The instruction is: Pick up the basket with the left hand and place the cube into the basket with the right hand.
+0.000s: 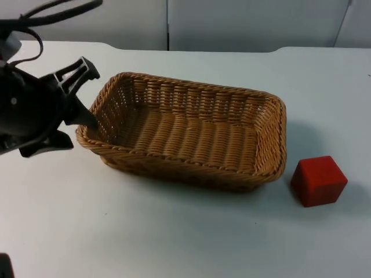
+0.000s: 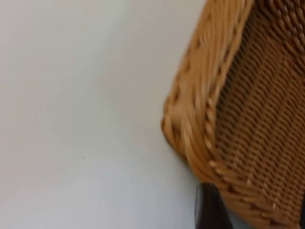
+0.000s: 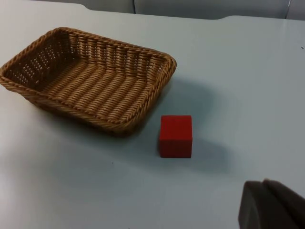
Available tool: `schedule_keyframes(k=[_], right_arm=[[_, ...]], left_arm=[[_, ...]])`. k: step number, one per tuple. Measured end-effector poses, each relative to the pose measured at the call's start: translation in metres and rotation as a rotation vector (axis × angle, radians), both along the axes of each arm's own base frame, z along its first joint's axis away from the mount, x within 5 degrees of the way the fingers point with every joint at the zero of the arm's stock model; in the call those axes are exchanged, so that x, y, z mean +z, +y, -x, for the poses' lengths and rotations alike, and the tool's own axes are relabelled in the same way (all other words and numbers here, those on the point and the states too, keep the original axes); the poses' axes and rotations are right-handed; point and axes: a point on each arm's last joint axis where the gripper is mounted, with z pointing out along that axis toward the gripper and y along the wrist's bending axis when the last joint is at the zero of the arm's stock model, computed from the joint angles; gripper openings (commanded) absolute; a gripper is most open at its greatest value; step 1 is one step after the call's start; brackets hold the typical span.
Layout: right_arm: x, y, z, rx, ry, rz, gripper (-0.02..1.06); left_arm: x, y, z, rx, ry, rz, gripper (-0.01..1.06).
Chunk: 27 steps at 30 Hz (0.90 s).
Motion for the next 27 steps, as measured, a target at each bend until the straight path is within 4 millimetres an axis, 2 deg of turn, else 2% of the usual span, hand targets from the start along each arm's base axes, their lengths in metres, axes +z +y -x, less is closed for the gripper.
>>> schedule_keyframes(k=[4, 8, 10, 11, 12, 15, 22, 27], right_arm=[[0.000, 0.000, 0.000, 0.000, 0.000, 0.000, 0.00], [0.000, 0.000, 0.000, 0.000, 0.000, 0.000, 0.00], [0.000, 0.000, 0.000, 0.000, 0.000, 0.000, 0.00], [0.000, 0.000, 0.000, 0.000, 0.000, 0.000, 0.00], [0.000, 0.000, 0.000, 0.000, 0.000, 0.000, 0.00], [0.000, 0.000, 0.000, 0.000, 0.000, 0.000, 0.00], [0.000, 0.000, 0.000, 0.000, 0.000, 0.000, 0.00], [0.000, 0.000, 0.000, 0.000, 0.000, 0.000, 0.00]], left_arm=[[0.006, -0.004, -0.011, -0.036, -0.042, -0.006, 0.46], [-0.001, -0.012, -0.017, -0.085, -0.024, 0.041, 0.47], [-0.004, -0.014, -0.018, -0.098, -0.014, 0.053, 0.57], [-0.009, -0.015, -0.019, -0.104, 0.001, 0.059, 0.57], [-0.016, -0.016, -0.019, -0.110, 0.022, 0.058, 0.64], [-0.018, -0.018, -0.020, -0.115, 0.028, 0.071, 0.86], [-0.016, -0.020, -0.024, -0.128, 0.014, 0.075, 0.86], [-0.010, -0.024, -0.035, -0.137, -0.019, 0.090, 0.86]])
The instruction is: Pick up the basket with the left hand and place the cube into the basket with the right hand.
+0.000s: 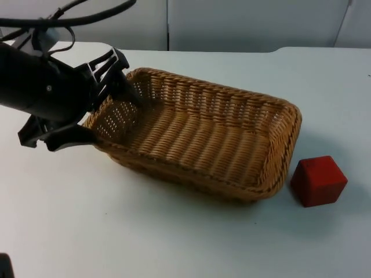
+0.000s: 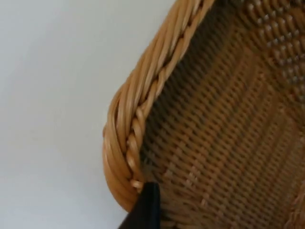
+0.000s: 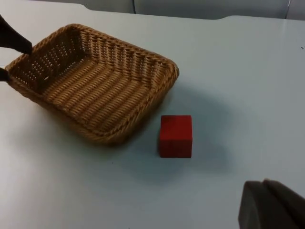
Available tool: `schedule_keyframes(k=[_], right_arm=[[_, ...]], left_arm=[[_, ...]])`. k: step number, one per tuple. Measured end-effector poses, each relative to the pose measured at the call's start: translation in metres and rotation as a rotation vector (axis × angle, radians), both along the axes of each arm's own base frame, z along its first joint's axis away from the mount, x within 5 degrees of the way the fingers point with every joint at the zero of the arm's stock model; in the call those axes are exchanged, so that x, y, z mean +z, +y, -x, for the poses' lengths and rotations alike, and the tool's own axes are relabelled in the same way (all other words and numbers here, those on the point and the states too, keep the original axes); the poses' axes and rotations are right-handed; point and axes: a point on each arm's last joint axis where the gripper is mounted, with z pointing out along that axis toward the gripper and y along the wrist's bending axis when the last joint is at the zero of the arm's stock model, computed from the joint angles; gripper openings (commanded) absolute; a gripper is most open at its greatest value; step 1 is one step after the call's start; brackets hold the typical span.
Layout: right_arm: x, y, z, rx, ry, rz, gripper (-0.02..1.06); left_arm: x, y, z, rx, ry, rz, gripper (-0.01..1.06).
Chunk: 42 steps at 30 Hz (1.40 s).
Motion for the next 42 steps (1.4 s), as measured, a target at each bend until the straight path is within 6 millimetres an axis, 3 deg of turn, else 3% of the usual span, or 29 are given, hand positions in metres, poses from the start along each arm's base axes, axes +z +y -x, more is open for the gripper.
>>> schedule_keyframes(k=[6, 13, 21, 28, 42], right_arm=[[0.000, 0.000, 0.000, 0.000, 0.000, 0.000, 0.00], [0.000, 0.000, 0.000, 0.000, 0.000, 0.000, 0.00], [0.000, 0.000, 0.000, 0.000, 0.000, 0.000, 0.00], [0.000, 0.000, 0.000, 0.000, 0.000, 0.000, 0.00], [0.000, 0.000, 0.000, 0.000, 0.000, 0.000, 0.00]], left_arm=[[0.019, -0.010, -0.017, -0.056, -0.074, 0.055, 0.86], [0.020, -0.011, -0.019, -0.065, -0.082, 0.056, 0.86], [0.024, -0.005, -0.020, -0.132, -0.142, -0.104, 0.81], [0.045, 0.002, -0.018, -0.146, -0.226, -0.197, 0.81], [0.037, 0.010, -0.011, -0.197, -0.134, -0.321, 0.81]])
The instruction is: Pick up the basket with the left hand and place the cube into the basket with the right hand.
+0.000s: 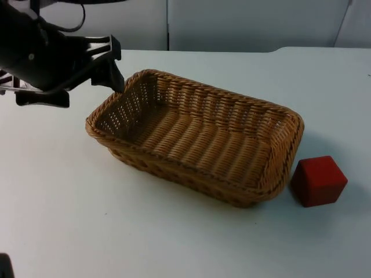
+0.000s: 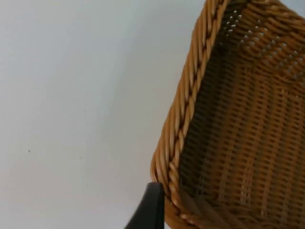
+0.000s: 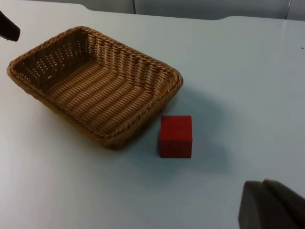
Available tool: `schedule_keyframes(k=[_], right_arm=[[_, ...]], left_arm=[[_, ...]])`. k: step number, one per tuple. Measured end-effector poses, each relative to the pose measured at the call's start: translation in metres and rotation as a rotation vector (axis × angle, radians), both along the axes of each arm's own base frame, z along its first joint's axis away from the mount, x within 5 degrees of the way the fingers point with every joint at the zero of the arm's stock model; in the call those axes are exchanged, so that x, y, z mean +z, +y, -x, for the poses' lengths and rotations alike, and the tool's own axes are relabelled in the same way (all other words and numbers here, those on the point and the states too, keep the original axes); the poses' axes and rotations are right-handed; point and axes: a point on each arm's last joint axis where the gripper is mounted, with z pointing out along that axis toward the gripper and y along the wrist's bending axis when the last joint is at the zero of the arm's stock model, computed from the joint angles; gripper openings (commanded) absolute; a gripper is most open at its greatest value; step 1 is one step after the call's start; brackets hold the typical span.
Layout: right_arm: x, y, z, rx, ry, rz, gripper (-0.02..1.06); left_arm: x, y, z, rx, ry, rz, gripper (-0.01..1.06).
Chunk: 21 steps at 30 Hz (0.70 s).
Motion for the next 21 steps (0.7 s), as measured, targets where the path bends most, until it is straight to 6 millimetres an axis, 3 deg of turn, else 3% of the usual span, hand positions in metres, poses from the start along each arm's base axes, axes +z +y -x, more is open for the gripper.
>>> schedule_keyframes(k=[4, 11, 17, 20, 21], right_arm=[[0.000, 0.000, 0.000, 0.000, 0.000, 0.000, 0.00], [0.000, 0.000, 0.000, 0.000, 0.000, 0.000, 0.00], [0.000, 0.000, 0.000, 0.000, 0.000, 0.000, 0.00], [0.000, 0.000, 0.000, 0.000, 0.000, 0.000, 0.00], [0.000, 0.000, 0.000, 0.000, 0.000, 0.000, 0.00]], left_arm=[[-0.009, -0.002, 0.002, 0.034, 0.078, 0.035, 0.81], [-0.044, -0.005, 0.003, 0.059, 0.232, 0.045, 0.81], [-0.054, -0.004, 0.000, 0.111, 0.251, 0.059, 0.81], [-0.059, -0.004, -0.001, 0.148, 0.265, 0.079, 0.73], [-0.061, -0.005, -0.002, 0.165, 0.270, 0.088, 0.64]])
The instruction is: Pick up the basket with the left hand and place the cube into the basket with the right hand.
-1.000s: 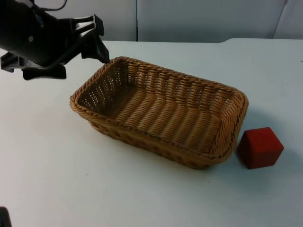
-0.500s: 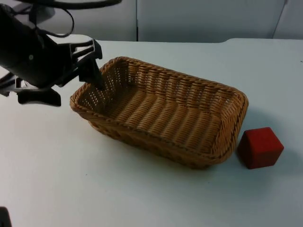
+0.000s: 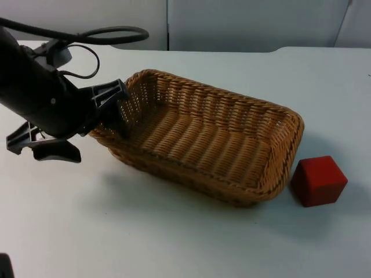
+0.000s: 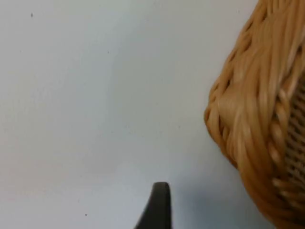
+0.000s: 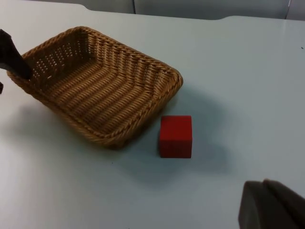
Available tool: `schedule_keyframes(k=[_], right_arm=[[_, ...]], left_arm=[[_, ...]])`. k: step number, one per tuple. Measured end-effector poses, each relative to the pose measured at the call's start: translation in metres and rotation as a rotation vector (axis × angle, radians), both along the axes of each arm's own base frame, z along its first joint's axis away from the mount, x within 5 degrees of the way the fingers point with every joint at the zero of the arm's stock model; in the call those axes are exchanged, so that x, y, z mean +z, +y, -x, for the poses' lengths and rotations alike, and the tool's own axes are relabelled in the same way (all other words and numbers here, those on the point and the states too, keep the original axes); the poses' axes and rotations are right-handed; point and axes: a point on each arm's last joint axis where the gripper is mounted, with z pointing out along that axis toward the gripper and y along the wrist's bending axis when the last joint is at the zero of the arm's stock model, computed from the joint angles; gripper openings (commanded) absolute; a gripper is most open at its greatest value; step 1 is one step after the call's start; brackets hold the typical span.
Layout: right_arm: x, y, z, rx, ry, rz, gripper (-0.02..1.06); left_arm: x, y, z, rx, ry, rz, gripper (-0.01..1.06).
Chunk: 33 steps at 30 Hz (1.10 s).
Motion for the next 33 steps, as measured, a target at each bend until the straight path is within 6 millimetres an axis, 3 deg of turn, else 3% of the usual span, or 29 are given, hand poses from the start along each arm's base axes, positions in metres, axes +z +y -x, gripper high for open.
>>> schedule_keyframes(k=[3, 4, 6, 19, 26, 33], right_arm=[[0.000, 0.000, 0.000, -0.001, 0.000, -0.001, 0.00], [0.000, 0.000, 0.000, -0.001, 0.000, -0.001, 0.00], [0.000, 0.000, 0.000, -0.001, 0.000, -0.001, 0.00], [0.000, 0.000, 0.000, -0.001, 0.000, -0.001, 0.00], [0.000, 0.000, 0.000, -0.001, 0.000, -0.001, 0.00], [0.000, 0.000, 0.000, -0.001, 0.000, -0.001, 0.00]], left_arm=[[-0.004, 0.000, -0.002, 0.044, 0.009, 0.017, 0.24], [-0.004, 0.000, -0.003, 0.065, 0.009, 0.027, 0.24], [-0.003, 0.001, -0.006, 0.125, -0.001, 0.041, 0.00], [0.000, 0.000, -0.015, 0.175, -0.031, 0.058, 0.00], [0.024, -0.007, -0.033, 0.157, -0.111, 0.096, 0.00], [0.038, -0.006, -0.034, 0.169, -0.137, 0.119, 0.00]])
